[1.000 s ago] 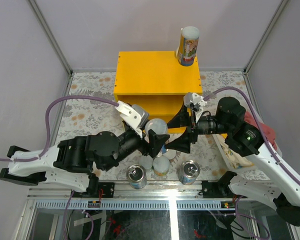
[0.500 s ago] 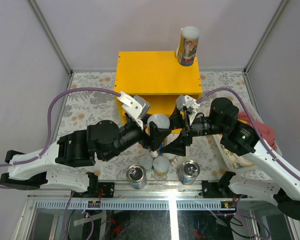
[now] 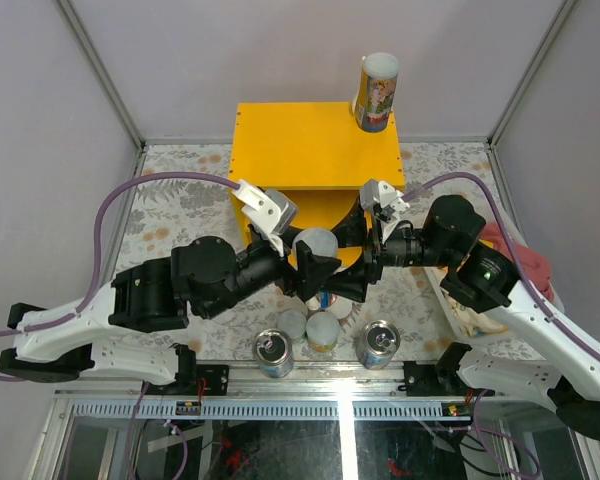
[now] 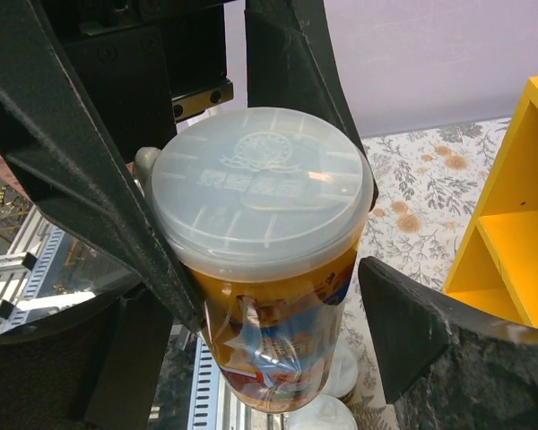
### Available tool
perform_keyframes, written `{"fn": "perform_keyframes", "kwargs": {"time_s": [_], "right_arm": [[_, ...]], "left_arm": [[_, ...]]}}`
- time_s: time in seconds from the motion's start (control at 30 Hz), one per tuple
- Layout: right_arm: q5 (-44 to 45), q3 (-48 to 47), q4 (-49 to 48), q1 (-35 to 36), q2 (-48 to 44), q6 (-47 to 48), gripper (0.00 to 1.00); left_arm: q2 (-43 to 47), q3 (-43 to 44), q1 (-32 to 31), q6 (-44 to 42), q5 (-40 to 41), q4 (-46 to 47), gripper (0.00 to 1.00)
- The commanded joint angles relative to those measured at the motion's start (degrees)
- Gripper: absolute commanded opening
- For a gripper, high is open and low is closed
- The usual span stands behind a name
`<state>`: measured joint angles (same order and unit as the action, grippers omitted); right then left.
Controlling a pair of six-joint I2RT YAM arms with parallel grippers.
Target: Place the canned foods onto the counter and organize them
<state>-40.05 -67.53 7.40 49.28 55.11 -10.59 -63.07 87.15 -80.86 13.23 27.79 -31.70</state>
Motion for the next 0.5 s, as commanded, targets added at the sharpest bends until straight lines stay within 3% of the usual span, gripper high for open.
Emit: {"fn": "perform_keyframes", "kwargs": {"time_s": [0.0, 0.13, 0.47], "right_arm": [[-0.2, -0.1, -6.4, 0.4, 0.6, -2.5, 0.83], [-1.7, 0.3, -8.6, 0.5, 1.3, -4.5, 0.78], [-6.4, 1.7, -14.6, 0.4, 2.3, -9.6, 0.80]], "left_arm": [[2.5, 0.5, 0.3, 0.7, -1.4, 10.2, 0.00], [2.6, -0.2, 0.4, 0.9, -2.0, 11.7, 0.00], [2.5, -1.2, 0.9, 1.2, -4.7, 14.5, 0.00]]}}
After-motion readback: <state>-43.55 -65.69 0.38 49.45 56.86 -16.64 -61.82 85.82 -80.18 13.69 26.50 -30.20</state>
